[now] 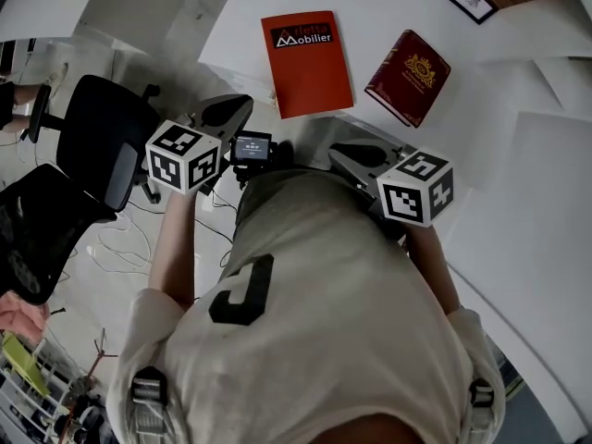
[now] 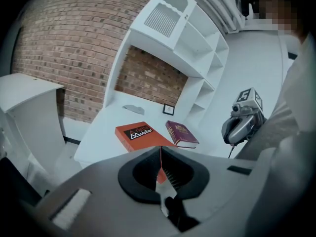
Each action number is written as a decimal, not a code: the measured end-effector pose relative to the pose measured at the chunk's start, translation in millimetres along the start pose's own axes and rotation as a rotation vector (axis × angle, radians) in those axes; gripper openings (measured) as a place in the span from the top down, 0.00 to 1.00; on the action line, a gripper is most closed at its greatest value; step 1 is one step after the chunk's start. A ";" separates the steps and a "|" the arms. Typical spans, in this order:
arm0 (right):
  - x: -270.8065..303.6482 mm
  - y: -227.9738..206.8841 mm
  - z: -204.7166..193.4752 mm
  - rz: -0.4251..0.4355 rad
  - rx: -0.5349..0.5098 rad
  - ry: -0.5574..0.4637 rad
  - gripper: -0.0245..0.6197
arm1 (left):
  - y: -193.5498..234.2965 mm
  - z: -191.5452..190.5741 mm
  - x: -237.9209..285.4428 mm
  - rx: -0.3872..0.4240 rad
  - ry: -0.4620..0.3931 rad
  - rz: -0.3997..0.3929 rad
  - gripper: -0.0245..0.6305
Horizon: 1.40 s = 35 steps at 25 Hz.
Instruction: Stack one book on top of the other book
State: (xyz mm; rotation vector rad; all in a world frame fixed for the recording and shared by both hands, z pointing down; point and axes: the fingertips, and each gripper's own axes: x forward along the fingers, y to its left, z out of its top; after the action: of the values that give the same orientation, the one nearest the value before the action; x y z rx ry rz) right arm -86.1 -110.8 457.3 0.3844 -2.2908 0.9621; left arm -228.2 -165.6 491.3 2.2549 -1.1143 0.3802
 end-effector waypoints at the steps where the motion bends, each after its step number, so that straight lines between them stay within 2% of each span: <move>1: 1.2 -1.5 2.6 0.006 -0.008 0.003 0.95 | 2.1 -1.0 2.2 -0.013 0.004 0.003 0.95; 5: -2.0 -15.8 13.9 0.023 -0.015 -0.001 0.95 | 9.3 -8.5 16.6 -0.115 0.025 0.011 0.95; 11: -21.7 -46.0 23.7 0.061 0.008 -0.017 0.95 | 14.8 -21.6 51.4 -0.407 0.013 0.015 0.93; 12: -25.5 -51.5 24.4 0.065 0.009 -0.019 0.95 | 14.0 -24.3 59.8 -0.470 0.010 -0.010 0.81; 13: -29.4 -57.1 24.8 0.068 0.014 -0.024 0.95 | 12.4 -27.2 68.4 -0.539 0.006 -0.041 0.58; 14: -33.1 -62.6 24.7 0.073 0.024 -0.030 0.95 | 11.2 -30.7 76.5 -0.605 0.002 -0.071 0.47; 16: -38.7 -72.5 24.2 0.082 0.059 -0.044 0.95 | 11.7 -40.8 89.6 -0.708 0.003 -0.107 0.43; 18: -42.3 -79.9 24.7 0.088 0.083 -0.052 0.95 | 13.7 -53.4 101.6 -0.773 0.030 -0.127 0.40; 22: -45.6 -86.5 25.7 0.092 0.088 -0.044 0.95 | 17.9 -72.1 122.6 -0.850 0.077 -0.151 0.38; 27: -46.6 -88.0 23.0 0.080 0.088 -0.028 0.95 | 18.2 -81.2 138.7 -0.903 0.085 -0.208 0.38; 35: -44.1 -83.2 16.9 0.037 0.099 -0.014 0.95 | 15.0 -90.6 148.9 -0.865 0.104 -0.292 0.38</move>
State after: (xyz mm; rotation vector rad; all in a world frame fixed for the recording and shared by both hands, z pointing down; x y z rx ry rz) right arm -19.8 -179.4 464.9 0.3930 -2.2763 1.0970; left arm -149.1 -209.8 640.9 1.5577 -0.6806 -0.1033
